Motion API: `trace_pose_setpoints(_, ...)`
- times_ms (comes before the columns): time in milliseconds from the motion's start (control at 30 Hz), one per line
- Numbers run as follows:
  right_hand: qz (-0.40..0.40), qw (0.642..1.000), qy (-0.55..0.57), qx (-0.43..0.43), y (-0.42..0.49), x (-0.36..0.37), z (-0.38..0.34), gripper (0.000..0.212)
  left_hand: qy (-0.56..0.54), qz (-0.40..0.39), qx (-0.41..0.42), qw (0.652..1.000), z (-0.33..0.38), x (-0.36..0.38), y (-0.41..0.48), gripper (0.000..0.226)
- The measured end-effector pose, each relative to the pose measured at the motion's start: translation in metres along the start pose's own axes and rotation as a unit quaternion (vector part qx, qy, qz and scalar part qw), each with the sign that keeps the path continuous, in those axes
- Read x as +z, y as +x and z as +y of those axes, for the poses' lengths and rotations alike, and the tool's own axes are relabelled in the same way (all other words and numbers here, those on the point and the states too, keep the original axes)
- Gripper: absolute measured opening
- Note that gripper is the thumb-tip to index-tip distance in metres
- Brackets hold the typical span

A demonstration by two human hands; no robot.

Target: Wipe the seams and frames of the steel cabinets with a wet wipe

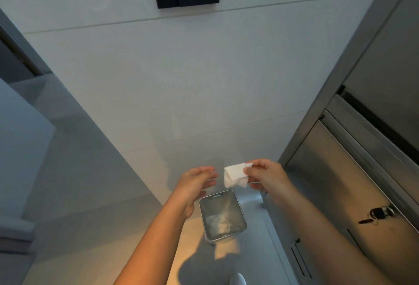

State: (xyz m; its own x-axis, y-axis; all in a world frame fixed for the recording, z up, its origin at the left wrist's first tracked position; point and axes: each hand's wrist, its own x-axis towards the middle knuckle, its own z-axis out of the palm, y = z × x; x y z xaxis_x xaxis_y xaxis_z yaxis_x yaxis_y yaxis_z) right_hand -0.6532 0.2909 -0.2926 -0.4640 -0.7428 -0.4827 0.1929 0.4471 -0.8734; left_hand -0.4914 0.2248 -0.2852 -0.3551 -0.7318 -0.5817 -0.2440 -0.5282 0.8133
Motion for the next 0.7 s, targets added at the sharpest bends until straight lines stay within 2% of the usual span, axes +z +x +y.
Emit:
trace_pose_setpoints(367, 0.016, 0.993, -0.115, -0.021, 0.029, 0.006, 0.004, 0.012, -0.018, 0.026, -0.013, 0.999, -0.002, -0.009, 0.011, 0.019)
trace_pose_setpoints(567, 0.028, 0.990, -0.135, -0.020, 0.039, 0.005, 0.014, 0.007, -0.022, 0.032, -0.019, 0.999, -0.003, -0.015, 0.013, 0.019)
trace_pose_setpoints(700, 0.032, 0.992, -0.125, -0.011, 0.041, 0.001, 0.016, 0.019, -0.023, 0.024, -0.022, 0.999, -0.004, -0.016, 0.011, 0.019)
